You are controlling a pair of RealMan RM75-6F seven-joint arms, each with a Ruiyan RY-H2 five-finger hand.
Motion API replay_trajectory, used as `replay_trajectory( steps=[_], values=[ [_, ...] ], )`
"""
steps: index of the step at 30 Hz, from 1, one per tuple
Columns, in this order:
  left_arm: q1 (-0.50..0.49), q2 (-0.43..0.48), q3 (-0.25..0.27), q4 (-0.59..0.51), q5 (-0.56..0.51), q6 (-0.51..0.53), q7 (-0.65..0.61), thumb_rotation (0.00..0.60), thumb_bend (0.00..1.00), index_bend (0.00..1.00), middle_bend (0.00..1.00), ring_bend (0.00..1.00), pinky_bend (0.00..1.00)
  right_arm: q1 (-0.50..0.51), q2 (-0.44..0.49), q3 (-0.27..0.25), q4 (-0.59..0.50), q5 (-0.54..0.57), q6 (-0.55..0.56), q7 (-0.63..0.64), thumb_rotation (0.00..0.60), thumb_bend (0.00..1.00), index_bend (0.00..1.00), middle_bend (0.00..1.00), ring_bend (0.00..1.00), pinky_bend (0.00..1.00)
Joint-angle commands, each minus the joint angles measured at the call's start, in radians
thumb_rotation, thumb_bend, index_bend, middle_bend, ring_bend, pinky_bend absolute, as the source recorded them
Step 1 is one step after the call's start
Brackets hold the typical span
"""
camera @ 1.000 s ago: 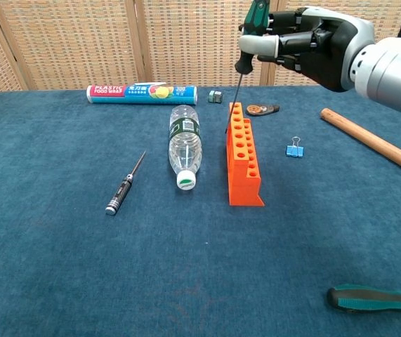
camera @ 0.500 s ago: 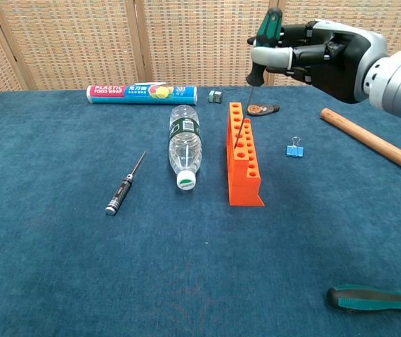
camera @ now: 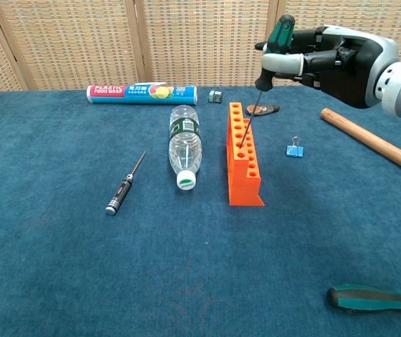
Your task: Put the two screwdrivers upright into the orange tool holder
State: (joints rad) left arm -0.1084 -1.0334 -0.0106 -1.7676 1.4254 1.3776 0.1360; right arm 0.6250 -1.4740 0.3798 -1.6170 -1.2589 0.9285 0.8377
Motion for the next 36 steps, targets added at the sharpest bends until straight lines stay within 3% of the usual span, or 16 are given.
replay_trajectory(
  steps=[1, 20, 36],
  values=[
    [0.0, -0.001, 0.001, 0.0, 0.0, 0.0, 0.001, 0.6, 0.0, 0.0, 0.0, 0.0, 0.0, -0.002, 0.004, -0.006, 0.001, -0.006, 0.001, 0.005, 0.6, 0.34, 0.64, 0.1, 0.0, 0.0],
    [-0.001, -0.003, 0.002, 0.0, -0.001, 0.0, 0.004, 0.6, 0.0, 0.0, 0.0, 0.0, 0.0, 0.002, -0.015, -0.035, 0.056, -0.018, -0.004, 0.027, 0.6, 0.35, 0.64, 0.11, 0.0, 0.0],
    [-0.005, -0.004, 0.002, 0.001, -0.006, -0.005, 0.006, 0.6, 0.0, 0.0, 0.0, 0.0, 0.0, 0.016, -0.101, -0.095, 0.183, -0.046, -0.017, 0.006, 0.6, 0.35, 0.64, 0.11, 0.0, 0.0]
  ],
)
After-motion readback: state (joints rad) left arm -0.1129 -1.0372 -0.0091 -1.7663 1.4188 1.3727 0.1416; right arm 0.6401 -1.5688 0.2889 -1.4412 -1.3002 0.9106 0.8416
